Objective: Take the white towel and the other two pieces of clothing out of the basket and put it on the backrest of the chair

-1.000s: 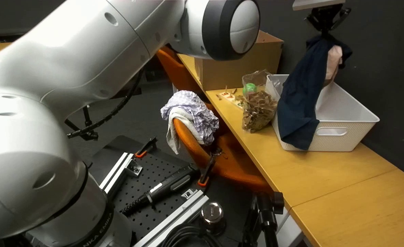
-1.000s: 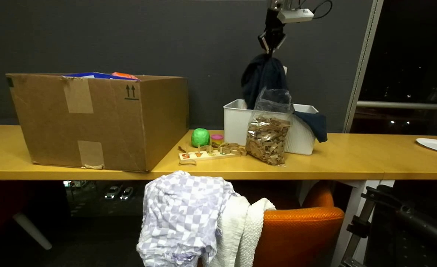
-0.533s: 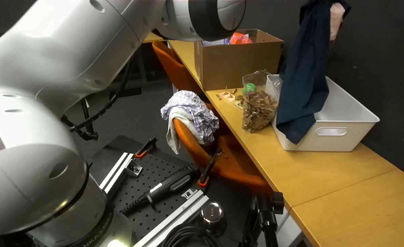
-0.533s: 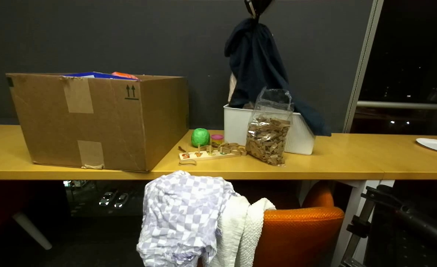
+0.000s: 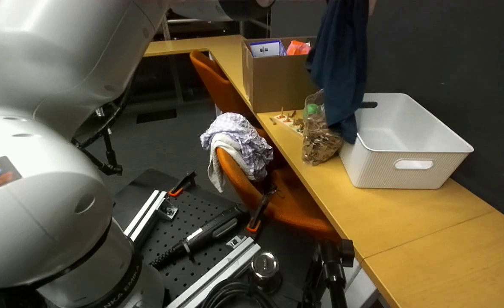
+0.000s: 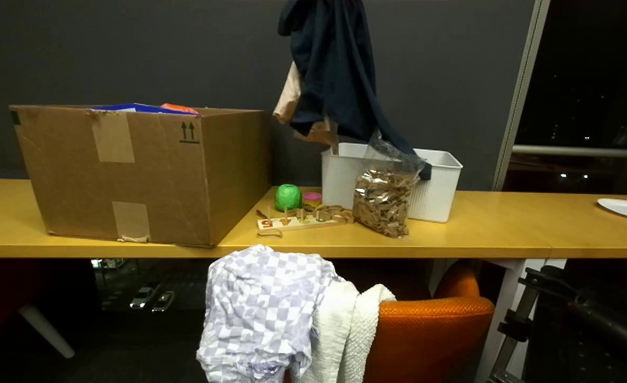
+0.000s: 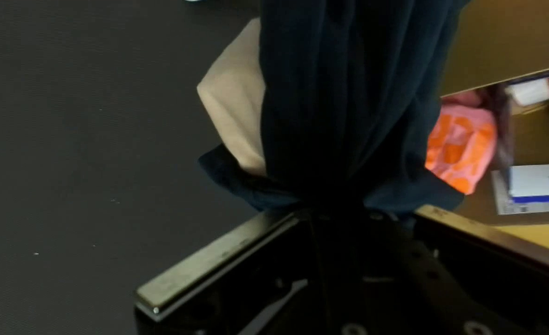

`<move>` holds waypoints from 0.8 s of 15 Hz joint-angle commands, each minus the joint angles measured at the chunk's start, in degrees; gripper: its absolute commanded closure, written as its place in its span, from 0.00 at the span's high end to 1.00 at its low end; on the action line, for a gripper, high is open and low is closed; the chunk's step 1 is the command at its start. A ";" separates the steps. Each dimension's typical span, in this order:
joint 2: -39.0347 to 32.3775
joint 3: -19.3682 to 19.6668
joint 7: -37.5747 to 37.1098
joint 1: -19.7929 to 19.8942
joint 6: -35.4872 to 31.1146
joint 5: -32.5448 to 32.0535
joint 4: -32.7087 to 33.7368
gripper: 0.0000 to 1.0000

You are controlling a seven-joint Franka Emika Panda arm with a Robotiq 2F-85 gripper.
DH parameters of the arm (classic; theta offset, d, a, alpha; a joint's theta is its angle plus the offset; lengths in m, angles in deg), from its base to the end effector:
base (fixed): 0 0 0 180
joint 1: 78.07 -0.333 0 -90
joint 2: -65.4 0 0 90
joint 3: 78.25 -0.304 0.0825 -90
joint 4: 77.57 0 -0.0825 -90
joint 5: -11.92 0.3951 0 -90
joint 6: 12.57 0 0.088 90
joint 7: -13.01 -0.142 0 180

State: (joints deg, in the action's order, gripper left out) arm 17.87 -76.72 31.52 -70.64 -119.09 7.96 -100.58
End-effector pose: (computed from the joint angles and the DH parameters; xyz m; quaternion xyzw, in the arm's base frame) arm 0.7707 -0.1166 0.6241 0.9463 0.0853 0.2900 0.1147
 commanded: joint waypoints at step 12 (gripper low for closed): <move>17.43 -5.25 9.38 -17.33 46.87 0.55 -3.41 0.02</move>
State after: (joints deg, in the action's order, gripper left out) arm 31.75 -80.87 42.20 -84.74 -78.59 9.11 -101.44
